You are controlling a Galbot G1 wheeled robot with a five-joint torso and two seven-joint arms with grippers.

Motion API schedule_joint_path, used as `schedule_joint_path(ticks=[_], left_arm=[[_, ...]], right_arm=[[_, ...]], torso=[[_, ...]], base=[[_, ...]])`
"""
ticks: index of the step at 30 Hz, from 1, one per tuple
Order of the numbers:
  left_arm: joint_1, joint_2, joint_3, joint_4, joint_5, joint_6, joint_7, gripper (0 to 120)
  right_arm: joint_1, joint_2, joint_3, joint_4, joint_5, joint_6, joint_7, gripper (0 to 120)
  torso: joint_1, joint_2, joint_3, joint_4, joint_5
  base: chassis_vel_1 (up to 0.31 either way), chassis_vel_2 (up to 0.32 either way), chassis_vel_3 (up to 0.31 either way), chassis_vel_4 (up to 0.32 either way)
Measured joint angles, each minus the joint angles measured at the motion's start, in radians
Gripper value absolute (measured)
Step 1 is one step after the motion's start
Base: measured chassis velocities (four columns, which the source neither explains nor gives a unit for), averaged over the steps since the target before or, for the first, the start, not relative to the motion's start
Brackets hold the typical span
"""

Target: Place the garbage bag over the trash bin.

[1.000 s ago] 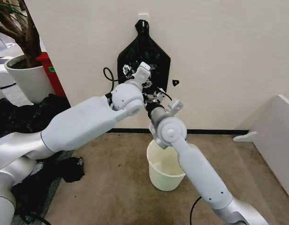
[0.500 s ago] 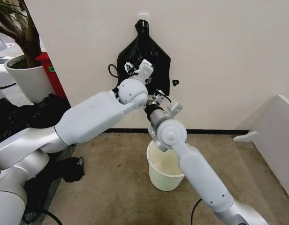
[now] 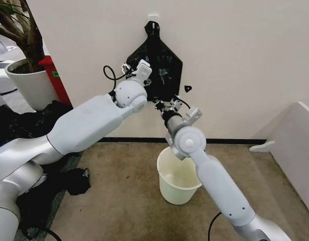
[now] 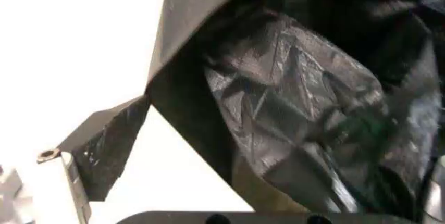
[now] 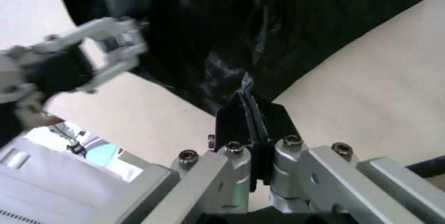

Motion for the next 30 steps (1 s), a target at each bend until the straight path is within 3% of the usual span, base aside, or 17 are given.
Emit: schedule_joint_path(ticks=[30], left_arm=[[0.055, 0.140, -0.076, -0.206, -0.082, 0.000, -0.065, 100]], right_arm=[[-0.027, -0.037, 0.048, -0.023, -0.069, -0.004, -0.014, 0]], torso=[[0.000, 0.000, 0.000, 0.0003, -0.0001]], base=[[0.000, 0.000, 0.000, 0.000]])
